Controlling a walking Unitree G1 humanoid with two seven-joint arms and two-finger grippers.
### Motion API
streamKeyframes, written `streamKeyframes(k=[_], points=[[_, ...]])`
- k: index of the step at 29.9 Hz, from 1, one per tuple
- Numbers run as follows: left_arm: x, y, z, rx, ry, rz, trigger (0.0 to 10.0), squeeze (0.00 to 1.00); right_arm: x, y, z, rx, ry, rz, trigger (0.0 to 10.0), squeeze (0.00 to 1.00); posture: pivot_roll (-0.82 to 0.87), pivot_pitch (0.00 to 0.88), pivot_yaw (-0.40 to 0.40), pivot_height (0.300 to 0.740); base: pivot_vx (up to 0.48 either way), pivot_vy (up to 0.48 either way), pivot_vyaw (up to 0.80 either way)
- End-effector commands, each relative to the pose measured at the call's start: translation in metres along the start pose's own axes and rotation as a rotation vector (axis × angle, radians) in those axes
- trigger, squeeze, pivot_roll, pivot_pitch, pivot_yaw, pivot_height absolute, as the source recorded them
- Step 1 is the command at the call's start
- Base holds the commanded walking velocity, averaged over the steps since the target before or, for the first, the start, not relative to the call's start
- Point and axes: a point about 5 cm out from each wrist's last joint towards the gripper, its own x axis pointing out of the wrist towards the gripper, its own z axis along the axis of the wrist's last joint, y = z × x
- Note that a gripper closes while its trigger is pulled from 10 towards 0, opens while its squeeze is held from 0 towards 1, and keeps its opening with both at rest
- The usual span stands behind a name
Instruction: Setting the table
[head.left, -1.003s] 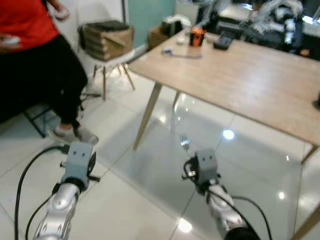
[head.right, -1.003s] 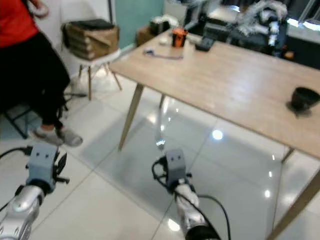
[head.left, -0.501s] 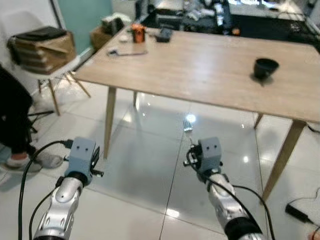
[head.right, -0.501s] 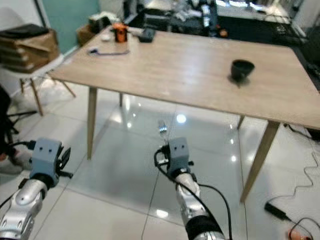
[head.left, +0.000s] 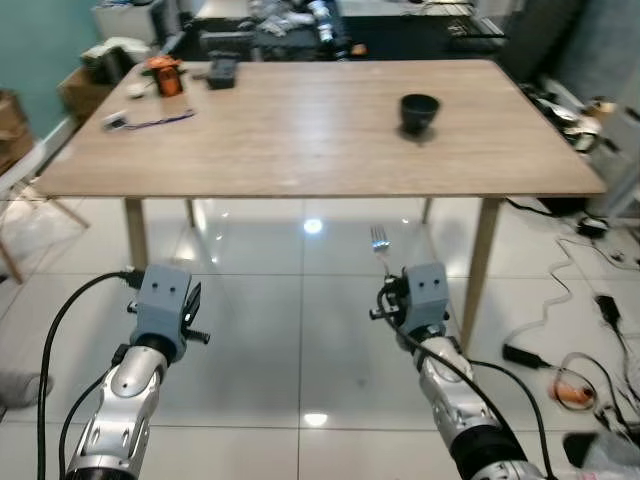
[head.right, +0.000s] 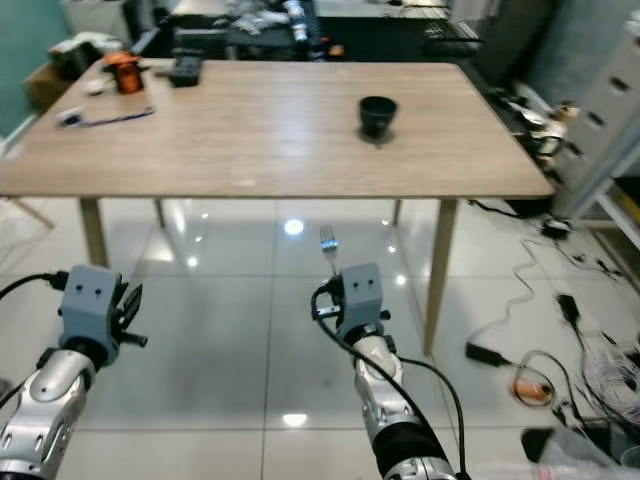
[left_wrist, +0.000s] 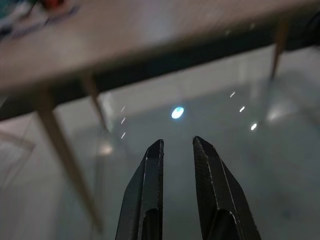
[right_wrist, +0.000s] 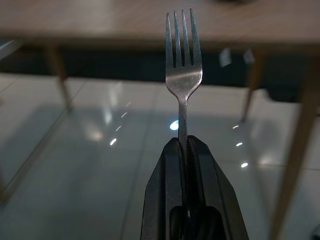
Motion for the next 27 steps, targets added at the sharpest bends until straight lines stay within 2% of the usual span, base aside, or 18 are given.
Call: streamKeyframes(k=[1, 3, 5, 8, 11, 13, 15, 27], points=[[0.002, 0.006, 0.011, -0.014, -0.025, 0.021, 10.0, 0.0, 0.008, -0.003, 0.019, 0.03, -0.062, -0.029, 10.0, 0.0, 0.08, 0.0, 0.093, 0.74, 0.0, 0.0, -0.8], [0.003, 0.008, 0.015, -0.017, -0.038, 0.027, 10.0, 0.0, 0.009, -0.004, 0.024, 0.04, -0.079, -0.037, 10.0, 0.0, 0.08, 0.0, 0.093, 0.74, 0.0, 0.0, -0.8], [0.007, 0.015, 0.031, -0.034, -0.082, 0.05, 10.0, 0.0, 0.015, -0.008, 0.046, 0.069, -0.147, -0.074, 10.0, 0.0, 0.08, 0.0, 0.089, 0.74, 0.0, 0.0, -0.8], [0.008, 0.017, 0.04, -0.037, -0.104, 0.064, 10.0, 0.0, 0.018, -0.01, 0.06, 0.092, -0.198, -0.091, 10.0, 0.0, 0.08, 0.0, 0.089, 0.74, 0.0, 0.0, -0.8], [0.009, 0.018, 0.048, -0.033, -0.138, 0.083, 10.0, 0.0, 0.02, -0.006, 0.08, 0.097, -0.273, -0.076, 10.0, 0.0, 0.08, 0.0, 0.086, 0.74, 0.0, 0.0, 0.0], [0.009, 0.018, 0.048, -0.033, -0.138, 0.083, 10.0, 0.0, 0.02, -0.006, 0.08, 0.097, -0.273, -0.076, 10.0, 0.0, 0.08, 0.0, 0.086, 0.74, 0.0, 0.0, 0.0], [0.011, 0.017, 0.055, -0.028, -0.158, 0.115, 10.0, 0.0, 0.019, 0.008, 0.1, 0.114, -0.34, -0.003, 10.0, 0.0, 0.08, 0.0, 0.082, 0.74, 0.48, 0.0, 0.0], [0.009, 0.016, 0.055, -0.034, -0.144, 0.119, 10.0, 0.0, 0.014, 0.02, 0.096, 0.129, -0.314, 0.049, 10.0, 0.0, 0.09, 0.005, 0.077, 0.74, 0.48, 0.0, 0.0]])
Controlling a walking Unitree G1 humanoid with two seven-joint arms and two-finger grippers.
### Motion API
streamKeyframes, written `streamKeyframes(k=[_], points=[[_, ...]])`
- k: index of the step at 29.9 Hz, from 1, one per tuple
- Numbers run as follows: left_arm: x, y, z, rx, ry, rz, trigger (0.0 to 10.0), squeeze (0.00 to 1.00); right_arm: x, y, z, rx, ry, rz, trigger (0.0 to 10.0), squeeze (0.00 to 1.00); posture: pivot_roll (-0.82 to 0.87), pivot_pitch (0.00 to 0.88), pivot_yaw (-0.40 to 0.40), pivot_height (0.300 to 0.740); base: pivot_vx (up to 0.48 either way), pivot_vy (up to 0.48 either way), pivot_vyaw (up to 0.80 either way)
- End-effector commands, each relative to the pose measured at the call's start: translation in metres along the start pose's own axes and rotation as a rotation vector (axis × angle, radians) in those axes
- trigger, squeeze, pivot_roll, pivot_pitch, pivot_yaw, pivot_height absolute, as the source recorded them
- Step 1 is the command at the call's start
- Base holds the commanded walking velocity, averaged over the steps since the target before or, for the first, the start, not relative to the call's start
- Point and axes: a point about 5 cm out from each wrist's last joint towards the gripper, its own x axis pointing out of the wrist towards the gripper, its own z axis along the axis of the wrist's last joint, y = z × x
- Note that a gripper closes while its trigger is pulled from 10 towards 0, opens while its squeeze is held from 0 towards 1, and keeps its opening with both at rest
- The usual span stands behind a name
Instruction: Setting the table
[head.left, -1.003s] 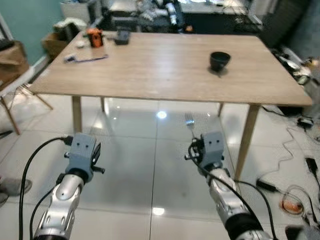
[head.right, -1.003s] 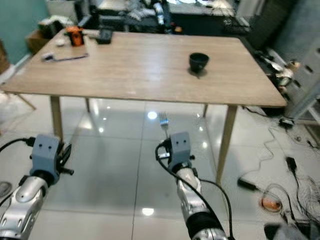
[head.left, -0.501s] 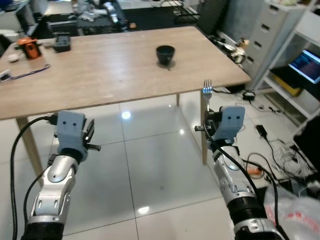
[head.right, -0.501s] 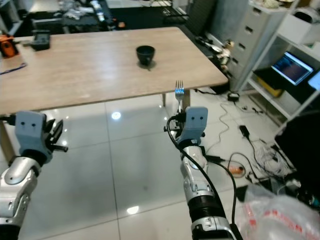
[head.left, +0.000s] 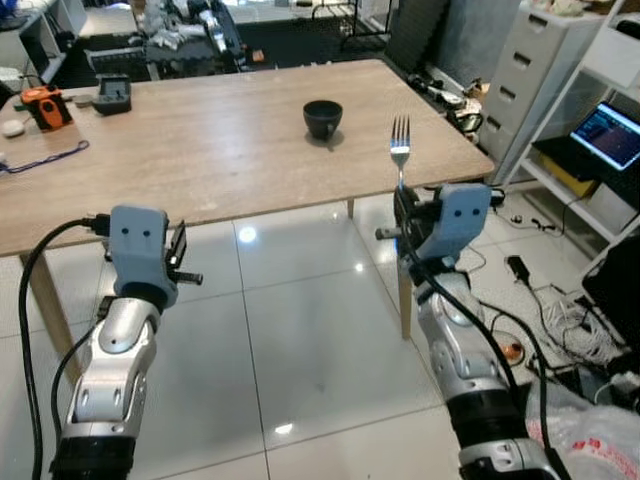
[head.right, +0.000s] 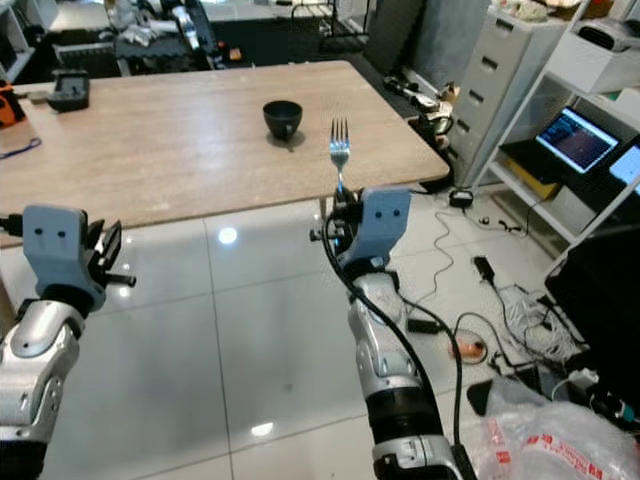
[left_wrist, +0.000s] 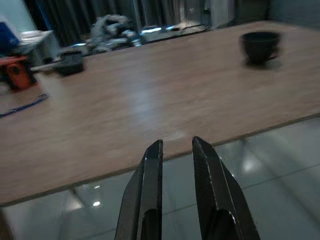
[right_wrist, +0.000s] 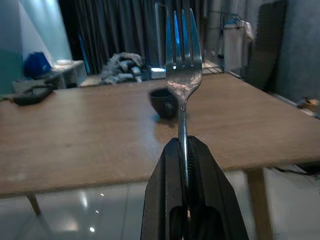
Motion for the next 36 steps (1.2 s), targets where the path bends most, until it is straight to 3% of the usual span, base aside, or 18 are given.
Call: streamKeyframes(k=[1, 26, 36], points=[[-0.002, 0.006, -0.001, 0.012, 0.017, 0.025, 10.0, 0.0, 0.001, 0.01, 0.001, 0.014, 0.004, 0.033, 10.0, 0.0, 0.09, 0.005, 0.077, 0.74, 0.48, 0.0, 0.0], [-0.006, 0.0, -0.003, 0.039, 0.029, 0.004, 10.0, 0.0, -0.006, 0.008, -0.004, -0.022, 0.067, 0.059, 10.0, 0.0, 0.08, 0.013, 0.07, 0.74, 0.466, 0.0, 0.0], [-0.011, -0.006, -0.008, 0.04, 0.059, -0.034, 10.0, 0.0, -0.01, 0.005, -0.006, -0.057, 0.087, 0.074, 10.0, 0.0, 0.08, 0.02, 0.068, 0.74, 0.156, 0.0, 0.0]])
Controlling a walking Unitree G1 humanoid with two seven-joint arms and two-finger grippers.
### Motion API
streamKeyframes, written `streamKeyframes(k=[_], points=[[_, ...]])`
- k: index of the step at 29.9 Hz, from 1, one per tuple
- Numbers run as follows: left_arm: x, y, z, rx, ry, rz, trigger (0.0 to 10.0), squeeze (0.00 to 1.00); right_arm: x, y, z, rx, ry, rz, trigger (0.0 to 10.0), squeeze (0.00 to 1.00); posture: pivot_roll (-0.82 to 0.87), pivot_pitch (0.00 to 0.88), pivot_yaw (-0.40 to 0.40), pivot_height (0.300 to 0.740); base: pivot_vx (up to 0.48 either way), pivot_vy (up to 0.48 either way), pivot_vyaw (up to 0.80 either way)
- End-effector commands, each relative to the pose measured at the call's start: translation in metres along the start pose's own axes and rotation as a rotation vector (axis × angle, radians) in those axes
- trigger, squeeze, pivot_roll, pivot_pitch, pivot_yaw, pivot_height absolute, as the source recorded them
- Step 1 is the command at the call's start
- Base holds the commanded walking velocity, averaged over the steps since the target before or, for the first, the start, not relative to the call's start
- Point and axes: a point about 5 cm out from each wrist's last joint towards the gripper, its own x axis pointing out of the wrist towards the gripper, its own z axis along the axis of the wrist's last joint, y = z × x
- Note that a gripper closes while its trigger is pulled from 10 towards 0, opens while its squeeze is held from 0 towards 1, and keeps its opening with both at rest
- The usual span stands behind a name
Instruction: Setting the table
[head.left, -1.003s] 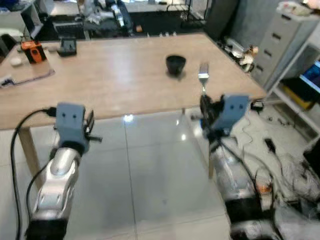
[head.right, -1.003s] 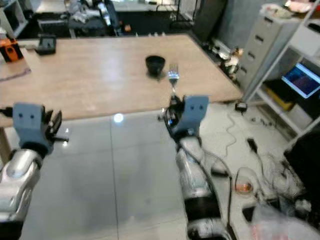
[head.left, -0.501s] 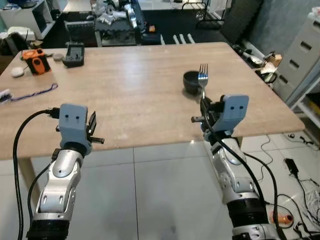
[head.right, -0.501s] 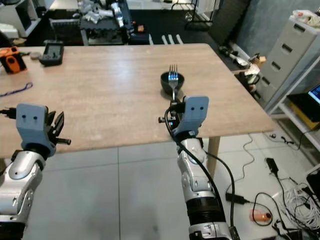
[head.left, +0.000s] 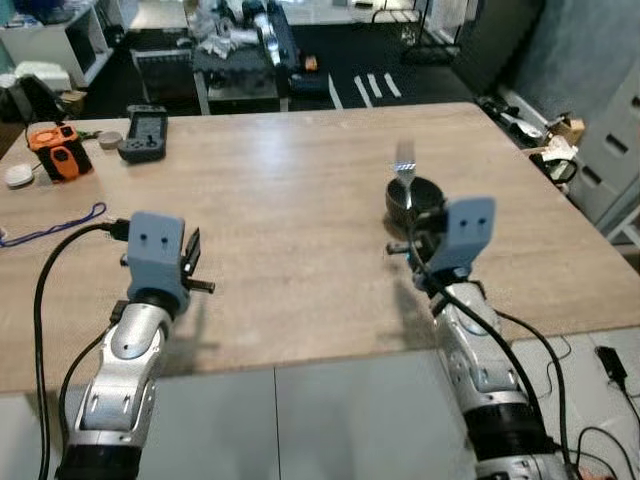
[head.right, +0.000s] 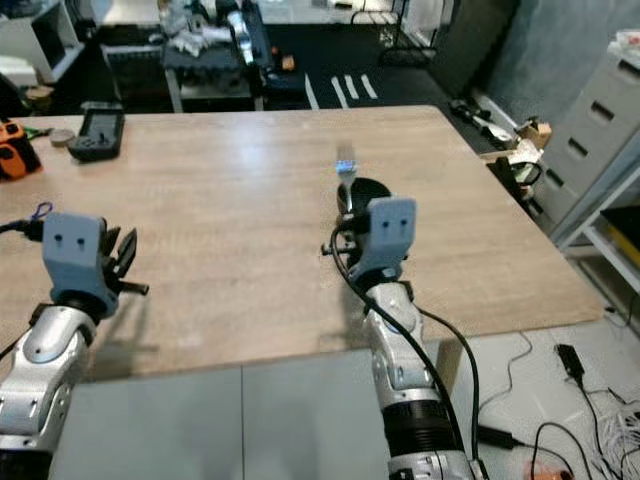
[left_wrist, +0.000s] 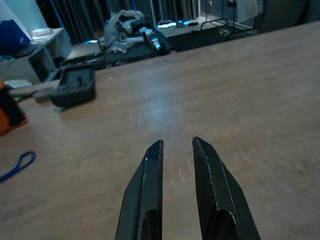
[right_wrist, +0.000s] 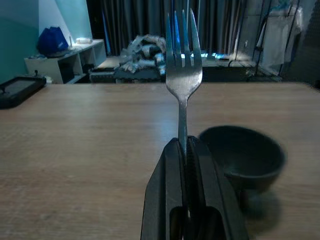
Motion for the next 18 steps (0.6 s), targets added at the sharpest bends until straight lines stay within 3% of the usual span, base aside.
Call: streamKeyframes(k=[1, 8, 14, 18], points=[[-0.004, 0.001, -0.006, 0.006, 0.036, -0.005, 10.0, 0.0, -0.001, 0.004, -0.003, -0.003, 0.017, 0.022, 10.0, 0.0, 0.08, 0.02, 0.068, 0.74, 0.0, 0.0, 0.0], [-0.013, 0.002, -0.007, -0.023, 0.087, -0.094, 10.0, 0.0, -0.002, 0.001, -0.014, -0.162, 0.137, 0.075, 10.0, 0.0, 0.08, 0.025, 0.064, 0.74, 0.0, 0.0, 0.0], [-0.038, 0.018, 0.02, -0.045, 0.12, -0.423, 10.0, 0.0, -0.001, -0.008, -0.014, -0.145, 0.241, 0.081, 10.0, 0.0, 0.1, 0.031, 0.048, 0.74, 0.0, 0.0, 0.0], [-0.063, 0.036, 0.035, 0.062, 0.174, -0.655, 10.0, 0.0, -0.001, -0.012, -0.016, -0.045, 0.304, 0.083, 10.0, 0.0, 0.1, 0.032, 0.043, 0.74, 0.0, 0.0, 0.0]])
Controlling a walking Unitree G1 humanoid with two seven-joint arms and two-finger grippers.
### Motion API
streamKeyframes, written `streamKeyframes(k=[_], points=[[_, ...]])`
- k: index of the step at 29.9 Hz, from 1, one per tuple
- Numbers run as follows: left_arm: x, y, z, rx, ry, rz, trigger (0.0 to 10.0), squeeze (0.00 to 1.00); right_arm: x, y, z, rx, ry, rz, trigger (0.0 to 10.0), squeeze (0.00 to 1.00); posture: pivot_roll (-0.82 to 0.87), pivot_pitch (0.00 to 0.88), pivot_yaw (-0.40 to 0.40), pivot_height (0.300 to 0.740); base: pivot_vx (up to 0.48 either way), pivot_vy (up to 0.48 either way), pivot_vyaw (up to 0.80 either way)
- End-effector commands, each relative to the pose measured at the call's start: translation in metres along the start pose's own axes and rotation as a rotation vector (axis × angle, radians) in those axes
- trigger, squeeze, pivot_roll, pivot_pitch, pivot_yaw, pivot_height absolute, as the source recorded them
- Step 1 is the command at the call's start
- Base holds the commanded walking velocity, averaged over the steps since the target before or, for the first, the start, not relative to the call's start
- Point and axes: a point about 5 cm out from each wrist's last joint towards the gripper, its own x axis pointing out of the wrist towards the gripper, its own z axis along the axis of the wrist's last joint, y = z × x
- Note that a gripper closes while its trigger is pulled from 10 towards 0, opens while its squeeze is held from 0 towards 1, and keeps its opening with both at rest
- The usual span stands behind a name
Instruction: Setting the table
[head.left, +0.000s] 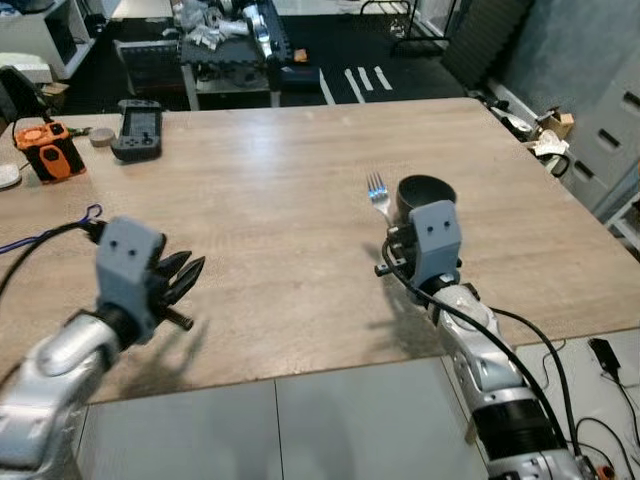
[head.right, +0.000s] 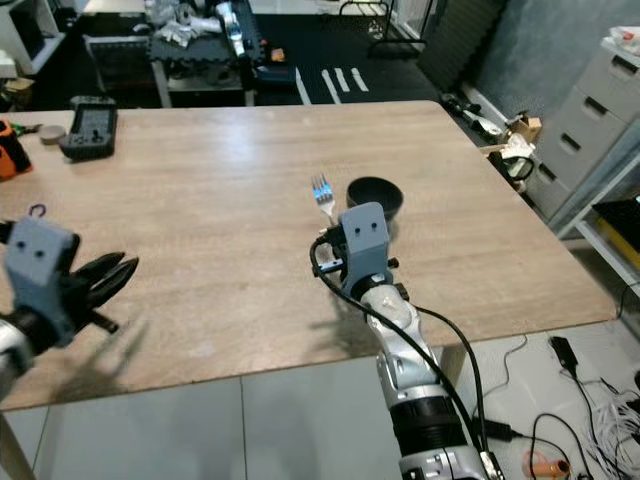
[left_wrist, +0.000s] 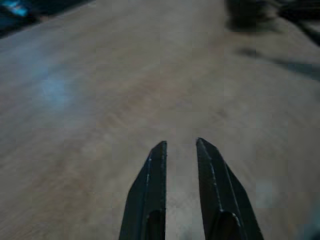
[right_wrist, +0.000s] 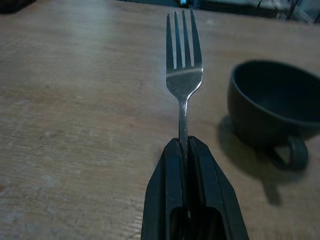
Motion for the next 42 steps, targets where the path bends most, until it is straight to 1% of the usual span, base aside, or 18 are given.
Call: streamKeyframes(k=[1, 2, 5, 7, 10, 12, 14, 15, 21, 22, 24, 27, 28, 29, 32, 36, 38, 42], points=[[-0.007, -0.003, 0.001, 0.0, 0.016, -0.089, 10.0, 0.0, 0.0, -0.003, -0.001, 0.054, 0.027, -0.002, 10.0, 0.0, 0.1, 0.032, 0.043, 0.74, 0.0, 0.0, 0.0], [-0.007, -0.003, 0.001, 0.0, 0.016, -0.089, 10.0, 0.0, 0.0, -0.003, -0.001, 0.054, 0.027, -0.002, 10.0, 0.0, 0.1, 0.032, 0.043, 0.74, 0.0, 0.0, 0.0], [-0.012, -0.004, 0.0, 0.004, 0.052, -0.173, 10.0, 0.0, 0.001, -0.006, -0.005, 0.126, 0.058, -0.016, 10.0, 0.0, 0.1, 0.033, 0.038, 0.74, 0.0, 0.0, 0.0], [-0.012, -0.004, 0.0, 0.008, 0.064, -0.196, 10.0, 0.0, 0.001, -0.006, -0.006, 0.139, 0.072, -0.017, 10.0, 0.0, 0.1, 0.033, 0.038, 0.74, 0.0, 0.0, 0.0], [-0.008, -0.005, 0.004, 0.021, 0.062, -0.236, 10.0, 0.0, 0.0, -0.008, -0.005, 0.151, 0.073, -0.019, 10.0, 0.0, 0.1, 0.033, 0.038, 0.74, 0.0, 0.0, 0.0], [-0.002, -0.009, 0.012, 0.027, 0.043, -0.284, 10.0, 0.0, -0.003, -0.012, -0.004, 0.187, 0.079, -0.012, 10.0, 0.0, 0.1, 0.03, 0.046, 0.74, 0.0, 0.0, 0.0], [-0.002, -0.009, 0.012, 0.027, 0.043, -0.284, 10.0, 0.0, -0.003, -0.012, -0.004, 0.187, 0.079, -0.012, 10.0, 0.0, 0.1, 0.03, 0.046, 0.74, 0.0, 0.0, 0.0], [0.001, -0.015, 0.015, 0.029, 0.034, -0.336, 10.0, 0.0, -0.008, -0.016, -0.005, 0.131, 0.113, 0.005, 10.0, 0.0, 0.1, 0.03, 0.046, 0.74, 0.0, 0.0, 0.0], [0.01, -0.023, 0.022, 0.032, 0.0, -0.397, 10.0, 0.0, -0.017, -0.019, -0.003, 0.11, 0.167, 0.03, 10.0, 0.0, 0.08, 0.035, 0.042, 0.74, 0.0, 0.0, 0.0], [0.013, -0.023, 0.024, 0.034, -0.011, -0.4, 10.0, 0.0, -0.019, -0.019, -0.002, 0.085, 0.164, 0.048, 10.0, 0.0, 0.08, 0.036, 0.041, 0.74, 0.0, 0.0, 0.0], [0.027, -0.021, 0.029, 0.044, -0.042, -0.381, 10.0, 0.0, -0.02, -0.014, -0.006, 0.058, 0.198, 0.095, 10.0, 0.0, 0.08, 0.038, 0.041, 0.74, 0.0, 0.0, 0.0], [0.032, -0.02, 0.032, 0.052, -0.054, -0.377, 10.0, 0.0, -0.019, -0.009, -0.009, 0.065, 0.217, 0.117, 10.0, 0.0, 0.08, 0.039, 0.039, 0.74, 0.0, 0.0, 0.0], [0.036, -0.019, 0.036, 0.057, -0.068, -0.378, 10.0, 0.0, -0.018, 0.003, -0.006, 0.107, 0.218, 0.164, 10.0, 0.0, 0.08, 0.042, 0.041, 0.74, 0.0, 0.0, 0.0], [0.037, -0.019, 0.038, 0.059, -0.072, -0.379, 10.0, 0.0, -0.018, 0.009, -0.004, 0.125, 0.217, 0.186, 10.0, 0.0, 0.07, 0.043, 0.042, 0.74, 0.0, 0.0, 0.0], [0.037, -0.017, 0.038, 0.057, -0.067, -0.385, 10.0, 0.0, -0.014, 0.024, 0.004, 0.183, 0.203, 0.217, 10.0, 0.0, 0.07, 0.046, 0.046, 0.74, 0.0, 0.0, 0.0], [0.031, -0.02, 0.029, 0.05, -0.029, -0.396, 10.0, 0.0, 0.004, 0.044, 0.013, 0.321, 0.208, 0.16, 10.0, 0.0, 0.07, 0.051, 0.049, 0.74, 0.0, 0.0, 0.0], [0.029, -0.023, 0.027, 0.045, -0.023, -0.396, 10.0, 0.0, 0.012, 0.051, 0.012, 0.34, 0.218, 0.136, 10.0, 0.0, 0.08, 0.054, 0.045, 0.74, 0.0, 0.0, 0.0], [0.028, -0.024, 0.025, 0.036, -0.019, -0.385, 10.0, 0.0, 0.017, 0.066, 0.01, 0.321, 0.233, 0.157, 10.0, 0.0, 0.09, 0.057, 0.041, 0.74, 0.0, 0.0, 0.0]])
